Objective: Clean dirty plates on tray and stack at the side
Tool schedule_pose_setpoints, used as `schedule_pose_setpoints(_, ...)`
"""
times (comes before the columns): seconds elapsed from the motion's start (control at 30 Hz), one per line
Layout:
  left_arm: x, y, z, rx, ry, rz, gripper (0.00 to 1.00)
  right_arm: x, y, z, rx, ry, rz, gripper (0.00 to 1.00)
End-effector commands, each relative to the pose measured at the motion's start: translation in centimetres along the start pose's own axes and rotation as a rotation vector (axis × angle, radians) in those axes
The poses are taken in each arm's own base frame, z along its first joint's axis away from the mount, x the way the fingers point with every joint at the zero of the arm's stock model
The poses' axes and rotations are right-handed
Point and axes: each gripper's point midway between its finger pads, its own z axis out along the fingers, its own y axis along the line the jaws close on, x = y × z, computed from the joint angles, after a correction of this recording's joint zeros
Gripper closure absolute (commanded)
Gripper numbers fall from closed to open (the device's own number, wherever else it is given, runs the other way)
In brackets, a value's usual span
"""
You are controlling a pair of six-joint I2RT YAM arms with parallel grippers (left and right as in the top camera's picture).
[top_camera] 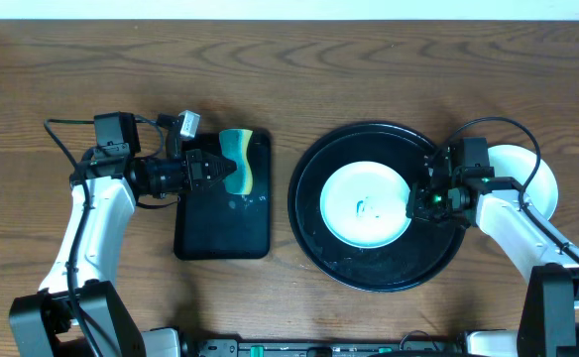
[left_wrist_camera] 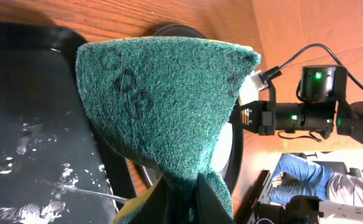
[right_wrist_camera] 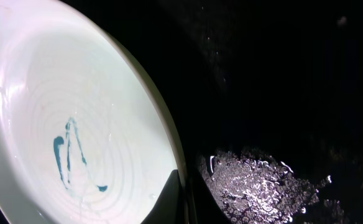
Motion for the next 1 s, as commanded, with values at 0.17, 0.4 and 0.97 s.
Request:
schedule_pose_setpoints(0.17, -0.5, -0.8, -0.3, 0.028, -0.014, 0.041, 0.92, 0.1, 0.8, 0.2, -0.009, -0.005, -0.041, 0.99)
schedule_pose_setpoints(0.4, -0.5, -0.8, -0.3, 0.028, -0.013, 0.039, 0.93, 0.4, 2.2, 1.0, 0.057, -0.026, -0.095, 0.99)
schedule_pose_setpoints(0.97, -0.4, -0.8, -0.3, 0.029, -0.009, 0.032, 0.92, 3.2, 8.9, 2.6, 0.001, -0.028, -0.198, 0.99)
